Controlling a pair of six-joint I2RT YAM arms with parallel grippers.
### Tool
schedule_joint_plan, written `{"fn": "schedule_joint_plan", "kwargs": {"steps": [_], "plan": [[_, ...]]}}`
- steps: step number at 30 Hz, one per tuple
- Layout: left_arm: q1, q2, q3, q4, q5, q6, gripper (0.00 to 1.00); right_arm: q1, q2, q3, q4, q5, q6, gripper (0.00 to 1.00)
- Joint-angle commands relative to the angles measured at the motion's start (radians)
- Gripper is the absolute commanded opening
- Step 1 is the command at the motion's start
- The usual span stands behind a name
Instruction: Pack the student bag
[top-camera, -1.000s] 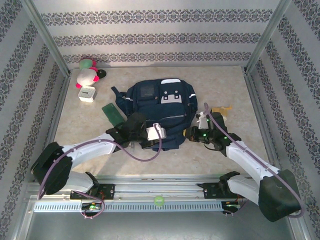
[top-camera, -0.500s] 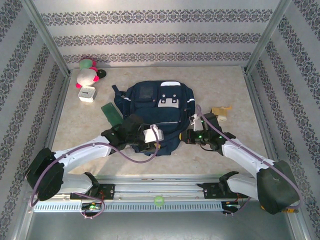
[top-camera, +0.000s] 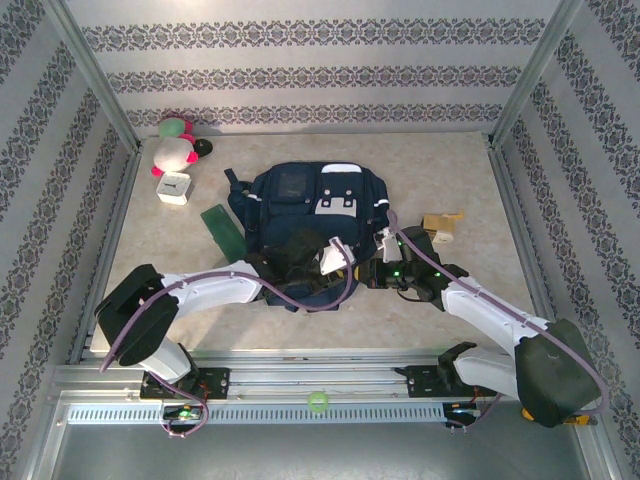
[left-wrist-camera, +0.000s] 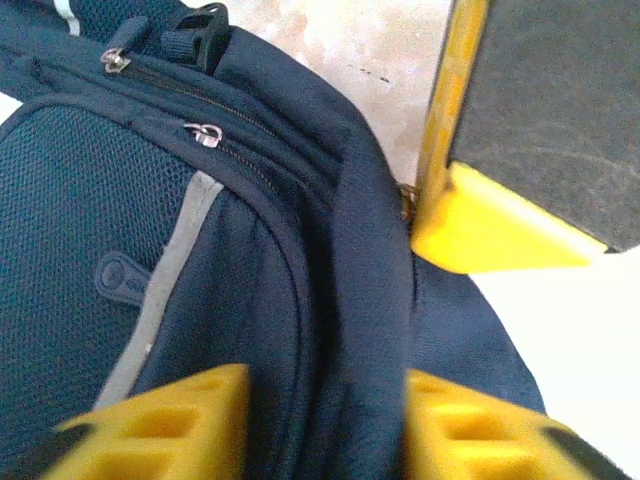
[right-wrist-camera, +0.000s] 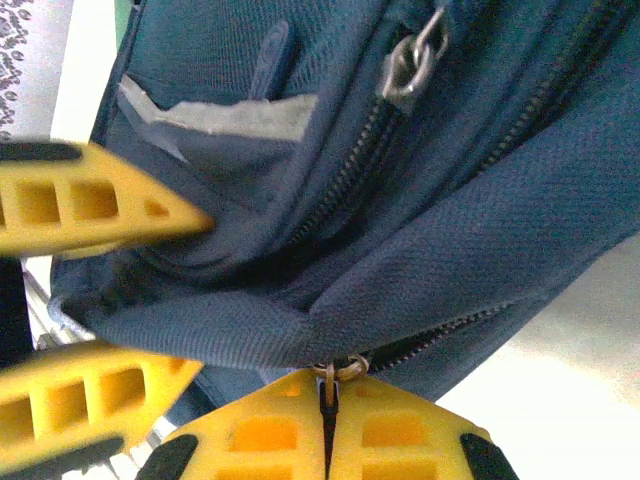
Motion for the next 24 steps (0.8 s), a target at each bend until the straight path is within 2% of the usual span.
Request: {"fn": "schedule_joint_plan", "kwargs": {"steps": [1,5,12,15,19,23,24], "plan": [[-0.010,-0.050,-0.026,0.022,-0.006,-0.006,0.11,-0.045,0.006,0.021,0.054,-0.014,0.019,0.00],[-0.002,-0.143,-0.081,-0.009,0.063,0.049,0.01,-0.181,0.043,-0.015,0.097,-0.003,0.071,0.00],[0.009,-0.284,-0.161,0.011,0.338,0.131,0.00,-0.320,0.236,0.043,0.240,0.023,0.111,0.00],[0.012,-0.301,-0.184,0.050,0.386,0.114,0.00,-0.348,0.327,0.093,0.297,0.020,0.128,0.00],[0.014,-0.296,-0.187,0.059,0.360,0.109,0.00,-0.357,0.378,0.151,0.306,0.021,0.128,0.00],[0.013,-0.258,-0.165,0.086,0.224,0.114,0.00,-0.356,0.337,0.163,0.254,0.029,0.109,0.00],[0.014,-0.240,-0.157,0.096,0.200,0.115,0.00,-0.357,0.317,0.160,0.234,0.040,0.106,0.07]]}}
